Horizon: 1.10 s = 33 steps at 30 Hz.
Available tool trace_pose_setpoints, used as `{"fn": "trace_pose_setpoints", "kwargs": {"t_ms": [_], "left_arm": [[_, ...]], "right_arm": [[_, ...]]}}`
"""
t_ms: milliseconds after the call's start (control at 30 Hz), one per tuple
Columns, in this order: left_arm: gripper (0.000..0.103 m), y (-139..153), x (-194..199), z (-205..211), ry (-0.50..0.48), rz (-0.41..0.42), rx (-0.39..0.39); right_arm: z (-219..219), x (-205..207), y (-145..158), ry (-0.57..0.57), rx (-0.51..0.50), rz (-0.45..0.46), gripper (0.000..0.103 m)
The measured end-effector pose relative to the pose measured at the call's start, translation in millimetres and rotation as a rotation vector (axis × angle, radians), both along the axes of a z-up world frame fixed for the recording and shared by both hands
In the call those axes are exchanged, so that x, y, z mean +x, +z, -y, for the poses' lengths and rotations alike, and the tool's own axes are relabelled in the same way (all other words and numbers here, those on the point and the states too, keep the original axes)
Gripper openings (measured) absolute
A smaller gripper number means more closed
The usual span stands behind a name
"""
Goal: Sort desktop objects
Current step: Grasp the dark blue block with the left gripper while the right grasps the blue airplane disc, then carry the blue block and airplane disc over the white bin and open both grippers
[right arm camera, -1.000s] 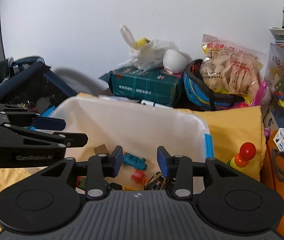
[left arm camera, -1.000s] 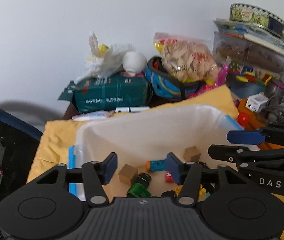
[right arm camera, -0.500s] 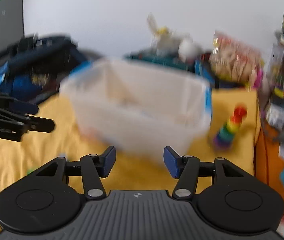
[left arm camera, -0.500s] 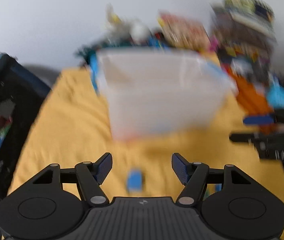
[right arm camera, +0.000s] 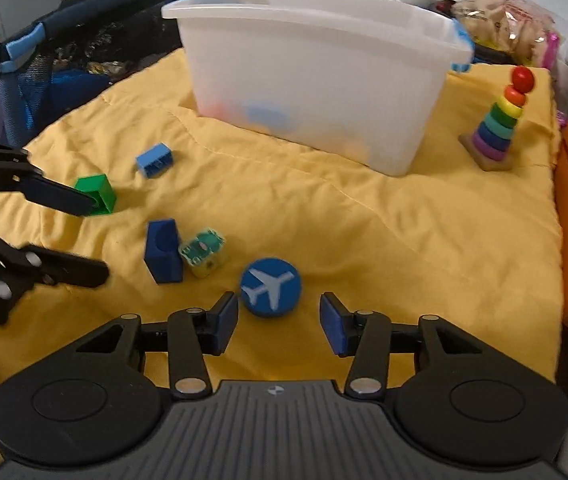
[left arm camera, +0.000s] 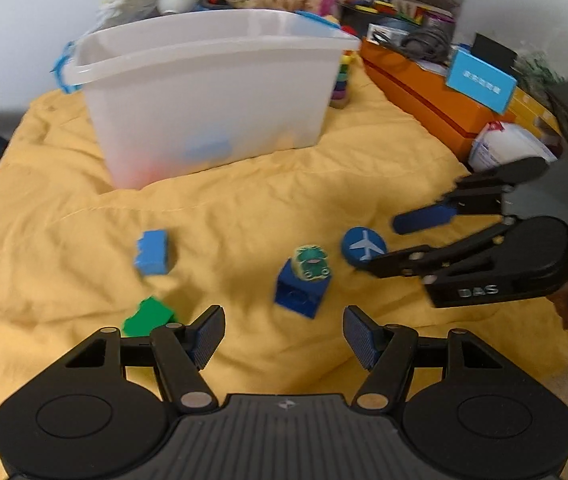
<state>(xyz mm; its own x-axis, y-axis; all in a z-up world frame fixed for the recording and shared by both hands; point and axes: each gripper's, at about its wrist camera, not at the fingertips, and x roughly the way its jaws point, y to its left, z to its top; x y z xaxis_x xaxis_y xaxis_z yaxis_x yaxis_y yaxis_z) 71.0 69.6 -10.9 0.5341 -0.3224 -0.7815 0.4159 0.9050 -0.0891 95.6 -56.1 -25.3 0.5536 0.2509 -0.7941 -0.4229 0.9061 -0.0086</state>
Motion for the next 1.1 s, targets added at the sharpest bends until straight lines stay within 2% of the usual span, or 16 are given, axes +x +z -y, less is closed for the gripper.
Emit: {"fn": "trace_pose_setpoints", "kwargs": {"t_ms": [133, 167, 200, 300, 433, 500, 533, 600, 767, 933, 1100], "left_arm": [[0.069, -3.0, 3.0, 9.2, -0.040, 0.003, 0.026], [0.069, -3.1, 3.6, 9.7, -0.043, 0.002, 0.025], [0.069, -3.4, 4.8, 10.0, -0.046, -0.003, 0.021], [0.069, -4.7, 8.4, 14.5, -0.070, -0.002, 0.010], [0.069, -13.9, 18.9, 25.1, -0.105, -0.015, 0.059], [0.059, -18.3, 23.3, 26.6, -0.122, -0.017, 0.058], [0.034, -20.3, 25.1, 27.1, -0.123, -0.026, 0.063], [0.035, -21.5, 26.8, 25.3, -0.106, -0.049, 0.054], [0.035, -9.0, 18.8, 17.4, -0.102, -0.015, 0.023], [0.035, 3.6, 15.7, 4.6, -0.058, -0.002, -0.024], [0.036, 23.9, 13.2, -7.2, -0.009, 0.051, -0.061]], "right_arm": [[-6.1, 11.9, -9.5, 0.013, -0.011, -0.002, 0.050], [-5.7, 15.5, -12.7, 0.010, -0.014, -0.009, 0.048], [-3.8, 18.2, -15.9, 0.010, -0.006, -0.027, 0.041], [3.4, 17.3, -16.5, 0.005, 0.025, -0.046, 0.042], [13.4, 7.8, -12.1, -0.030, 0.032, -0.053, 0.042], [16.1, 4.1, -13.1, -0.044, 0.034, -0.057, 0.042], [17.3, 2.9, -14.3, -0.047, 0.032, -0.060, 0.042], [17.8, 1.2, -15.8, -0.052, 0.032, -0.060, 0.042], [12.8, 0.2, -13.5, -0.038, 0.012, -0.048, 0.042], [9.6, 1.4, -16.3, -0.041, 0.017, -0.046, 0.044], [6.2, 4.1, -16.4, -0.041, 0.014, -0.041, 0.042]]}}
